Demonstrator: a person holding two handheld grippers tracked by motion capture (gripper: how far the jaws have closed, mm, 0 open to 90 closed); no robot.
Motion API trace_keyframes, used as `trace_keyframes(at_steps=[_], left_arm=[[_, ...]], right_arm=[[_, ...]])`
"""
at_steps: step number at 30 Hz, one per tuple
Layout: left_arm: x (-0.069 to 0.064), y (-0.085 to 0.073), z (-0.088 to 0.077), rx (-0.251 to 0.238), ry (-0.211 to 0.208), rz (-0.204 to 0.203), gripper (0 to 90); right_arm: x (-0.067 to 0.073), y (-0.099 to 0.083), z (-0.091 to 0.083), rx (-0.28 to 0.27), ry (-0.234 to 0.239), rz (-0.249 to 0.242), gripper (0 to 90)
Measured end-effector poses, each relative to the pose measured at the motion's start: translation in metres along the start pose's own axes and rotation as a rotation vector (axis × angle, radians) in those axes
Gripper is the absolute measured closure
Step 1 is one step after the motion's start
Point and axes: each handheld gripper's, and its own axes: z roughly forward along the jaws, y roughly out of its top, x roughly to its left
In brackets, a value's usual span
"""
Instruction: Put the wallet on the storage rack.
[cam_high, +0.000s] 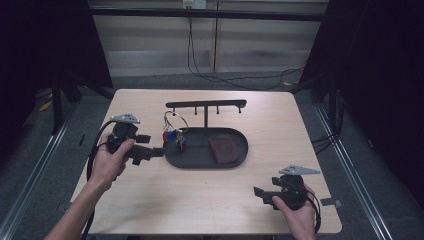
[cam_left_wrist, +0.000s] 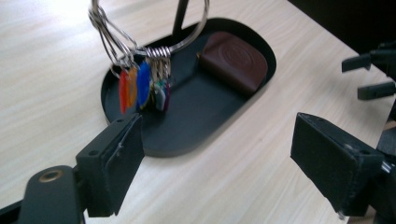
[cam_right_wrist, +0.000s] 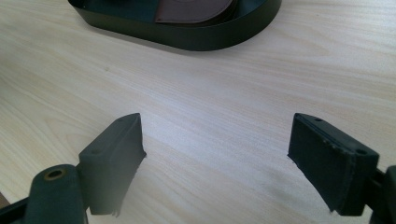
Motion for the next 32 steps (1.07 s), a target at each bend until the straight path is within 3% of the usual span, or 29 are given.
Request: trace_keyframes(at_steps=[12, 19, 21, 23, 29, 32], left_arm=[[-0.008, -0.050, -0.008, -0.052, 0.005, -0.038, 17.1], [-0.011, -0.092, -0.009, -0.068, 0.049, -0.066, 16.9], [-0.013, -0.107, -0.007, -0.082, 0.079, -0.072, 16.7], [-0.012, -0.120, -0.005, -0.087, 0.077, -0.087, 16.7], [-0.006, -0.137, -0.003, -0.106, 0.083, -0.131, 16.4], [-0.008, -0.138, -0.005, -0.121, 0.091, -0.121, 16.4]], right_arm=[[0.000, 0.000, 0.000, 0.004, -0.001, 0.003, 17.9], [0.000, -0.001, 0.001, 0.002, -0.008, 0.005, 18.0], [0.000, -0.001, 0.001, 0.002, -0.008, 0.005, 18.0], [0.000, -0.001, 0.001, 0.001, -0.010, 0.007, 18.1], [0.000, -0.001, 0.002, 0.000, -0.021, 0.008, 18.4], [-0.005, -0.003, 0.002, 0.006, -0.033, 0.017, 18.4]])
